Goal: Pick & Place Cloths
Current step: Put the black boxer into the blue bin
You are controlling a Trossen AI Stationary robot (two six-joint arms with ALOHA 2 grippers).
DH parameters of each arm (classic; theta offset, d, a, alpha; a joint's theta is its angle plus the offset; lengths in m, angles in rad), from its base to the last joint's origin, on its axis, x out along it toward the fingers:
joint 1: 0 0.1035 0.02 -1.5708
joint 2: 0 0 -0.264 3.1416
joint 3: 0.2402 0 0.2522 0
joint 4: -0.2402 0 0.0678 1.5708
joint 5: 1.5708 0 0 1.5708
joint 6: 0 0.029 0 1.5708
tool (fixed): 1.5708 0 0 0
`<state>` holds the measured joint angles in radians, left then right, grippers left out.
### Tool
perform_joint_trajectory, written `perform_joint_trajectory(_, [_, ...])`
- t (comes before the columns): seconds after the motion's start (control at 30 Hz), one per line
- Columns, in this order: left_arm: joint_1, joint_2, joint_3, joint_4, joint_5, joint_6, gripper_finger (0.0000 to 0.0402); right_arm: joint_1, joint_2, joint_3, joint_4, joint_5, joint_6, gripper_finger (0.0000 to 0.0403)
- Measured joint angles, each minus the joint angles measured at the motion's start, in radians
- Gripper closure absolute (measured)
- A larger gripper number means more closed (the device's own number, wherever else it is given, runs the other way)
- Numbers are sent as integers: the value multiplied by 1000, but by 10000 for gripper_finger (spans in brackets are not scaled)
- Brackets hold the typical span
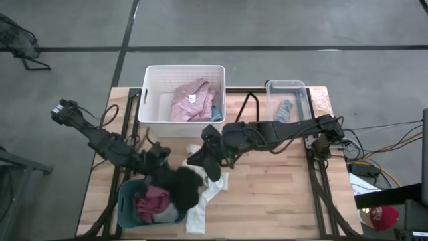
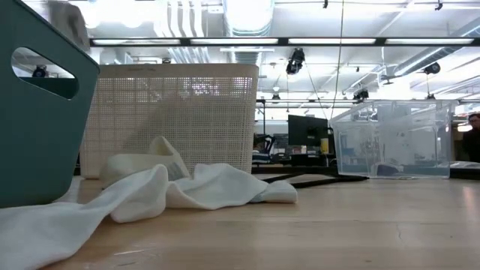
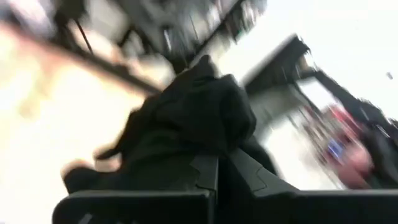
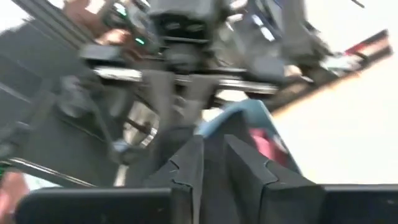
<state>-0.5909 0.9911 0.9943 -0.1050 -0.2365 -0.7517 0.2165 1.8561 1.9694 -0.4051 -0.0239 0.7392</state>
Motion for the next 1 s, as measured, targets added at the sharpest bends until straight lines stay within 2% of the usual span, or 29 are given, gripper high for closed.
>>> perform_joint_trajectory(0.23, [-7, -21, 0, -234, 404, -296, 389, -1, 0, -24, -175, 150, 9, 296])
perform_joint_trajectory(0.4, [-41, -12, 0, -379, 636, -522, 388, -1, 0, -90, -166, 157, 22, 273])
perform_joint_trajectory(0.47, [-50, -7, 0, -482, 649, -541, 388, -1, 0, -125, -150, 157, 43, 266])
perform_joint_trajectory(0.6, [-50, 18, -12, -636, 598, -529, 388, -1, 0, -178, -130, 156, 86, 254])
perform_joint_trajectory(0.8, [-50, 59, -101, -568, 567, -513, 375, -1, 0, -248, -131, 156, 124, 240])
perform_joint_trajectory(1.0, [-49, 85, -165, -561, 572, -532, 305, 10, -1, -333, -130, 123, 126, 231])
